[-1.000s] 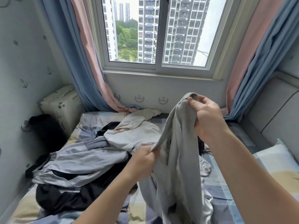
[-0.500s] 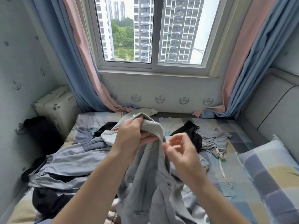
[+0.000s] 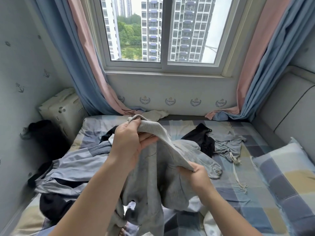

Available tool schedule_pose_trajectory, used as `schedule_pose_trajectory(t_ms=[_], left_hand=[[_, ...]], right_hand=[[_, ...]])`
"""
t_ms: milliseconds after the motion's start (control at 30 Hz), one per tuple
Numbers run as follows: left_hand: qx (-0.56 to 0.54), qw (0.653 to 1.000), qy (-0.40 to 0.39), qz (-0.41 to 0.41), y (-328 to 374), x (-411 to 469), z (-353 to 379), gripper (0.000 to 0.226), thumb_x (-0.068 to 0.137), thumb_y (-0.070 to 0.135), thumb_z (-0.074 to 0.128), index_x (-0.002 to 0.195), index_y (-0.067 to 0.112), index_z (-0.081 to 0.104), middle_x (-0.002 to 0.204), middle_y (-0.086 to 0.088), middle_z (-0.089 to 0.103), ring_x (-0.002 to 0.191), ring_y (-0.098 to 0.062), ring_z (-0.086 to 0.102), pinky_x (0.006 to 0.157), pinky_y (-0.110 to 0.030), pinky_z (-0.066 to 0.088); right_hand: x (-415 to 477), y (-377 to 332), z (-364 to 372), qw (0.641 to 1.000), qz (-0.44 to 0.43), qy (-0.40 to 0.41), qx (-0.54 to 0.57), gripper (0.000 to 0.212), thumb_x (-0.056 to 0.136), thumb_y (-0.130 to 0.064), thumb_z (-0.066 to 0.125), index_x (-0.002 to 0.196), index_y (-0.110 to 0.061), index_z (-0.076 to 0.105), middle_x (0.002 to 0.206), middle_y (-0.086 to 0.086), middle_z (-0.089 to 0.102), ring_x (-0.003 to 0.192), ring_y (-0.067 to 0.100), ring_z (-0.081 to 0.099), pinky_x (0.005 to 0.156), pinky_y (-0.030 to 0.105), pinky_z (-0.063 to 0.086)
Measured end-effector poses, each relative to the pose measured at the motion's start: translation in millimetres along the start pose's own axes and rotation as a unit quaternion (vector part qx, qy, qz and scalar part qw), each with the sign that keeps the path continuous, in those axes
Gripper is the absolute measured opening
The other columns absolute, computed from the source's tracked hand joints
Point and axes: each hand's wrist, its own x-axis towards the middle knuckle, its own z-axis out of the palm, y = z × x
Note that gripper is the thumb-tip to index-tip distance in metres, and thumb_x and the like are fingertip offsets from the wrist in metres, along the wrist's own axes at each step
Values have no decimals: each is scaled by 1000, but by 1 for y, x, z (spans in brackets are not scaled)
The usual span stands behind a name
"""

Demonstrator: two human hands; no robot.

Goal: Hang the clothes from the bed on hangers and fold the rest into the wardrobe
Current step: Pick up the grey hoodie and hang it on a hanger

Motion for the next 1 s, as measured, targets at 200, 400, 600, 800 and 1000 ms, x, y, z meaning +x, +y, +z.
schedule_pose_trajectory(t_ms=[200, 400, 600, 800, 1000], left_hand=[[69, 996, 35, -31, -16, 13, -11, 19, 106, 15, 47, 95, 9, 61, 86, -9, 76, 78, -21, 75, 77, -40, 63], [355, 929, -101, 17, -46, 9, -15, 29, 88, 27, 74, 116, 24, 69, 122, 2, 67, 116, -13, 61, 93, -33, 51], [371, 836, -404, 26, -65, -4, 1, 66, 74, 23, 84, 134, 32, 57, 129, 5, 64, 125, -9, 57, 101, -32, 48], [393, 834, -382, 63, -72, -19, 11, 20, 78, 41, 71, 72, 26, 60, 69, 4, 53, 66, -15, 48, 63, -41, 41], [362, 855, -368, 56, -68, -23, 18, 29, 90, 36, 62, 64, 28, 51, 62, 7, 37, 56, -12, 32, 54, -27, 27]], right_hand=[[0, -34, -33, 993, 4, 44, 106, 17, 87, -4, 72, 74, -14, 78, 78, 6, 75, 67, 17, 69, 56, 28, 56], [-12, -79, -35, 992, -122, -10, 6, 19, 91, -20, 72, 74, -11, 70, 67, 5, 62, 61, 19, 56, 56, 29, 47], [-24, -120, -28, 961, -217, -117, -128, 31, 91, -18, 73, 64, -11, 60, 58, -2, 46, 54, 11, 39, 49, 28, 33], [-21, -144, -44, 933, -243, -133, -230, 43, 84, -30, 79, 63, -10, 47, 58, -6, 38, 54, 9, 32, 51, 25, 31], [-14, -140, -42, 964, -238, -62, -105, 19, 85, -22, 76, 84, -3, 72, 76, 22, 65, 68, 18, 55, 65, 33, 45]])
